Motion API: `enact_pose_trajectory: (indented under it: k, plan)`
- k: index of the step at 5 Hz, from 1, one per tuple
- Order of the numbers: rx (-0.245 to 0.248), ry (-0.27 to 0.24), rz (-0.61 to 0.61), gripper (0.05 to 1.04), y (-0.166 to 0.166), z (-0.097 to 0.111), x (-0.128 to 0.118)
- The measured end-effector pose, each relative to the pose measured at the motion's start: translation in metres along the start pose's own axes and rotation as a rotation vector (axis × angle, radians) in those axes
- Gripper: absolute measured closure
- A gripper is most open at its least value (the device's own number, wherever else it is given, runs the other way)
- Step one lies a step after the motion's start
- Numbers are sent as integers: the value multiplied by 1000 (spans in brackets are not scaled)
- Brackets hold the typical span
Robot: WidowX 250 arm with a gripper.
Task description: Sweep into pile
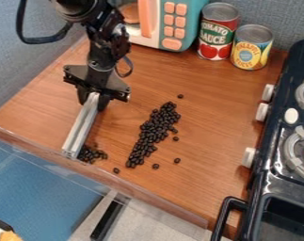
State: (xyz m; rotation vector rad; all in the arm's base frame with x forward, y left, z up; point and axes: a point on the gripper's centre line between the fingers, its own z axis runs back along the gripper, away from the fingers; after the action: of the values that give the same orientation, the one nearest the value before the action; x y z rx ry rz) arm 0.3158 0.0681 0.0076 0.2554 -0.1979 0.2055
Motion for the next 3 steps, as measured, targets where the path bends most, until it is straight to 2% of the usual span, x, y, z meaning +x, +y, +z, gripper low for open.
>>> enact_pose_trajectory:
  k: [3]
  plan:
    - [-5, 3, -4, 705, -13, 3, -3]
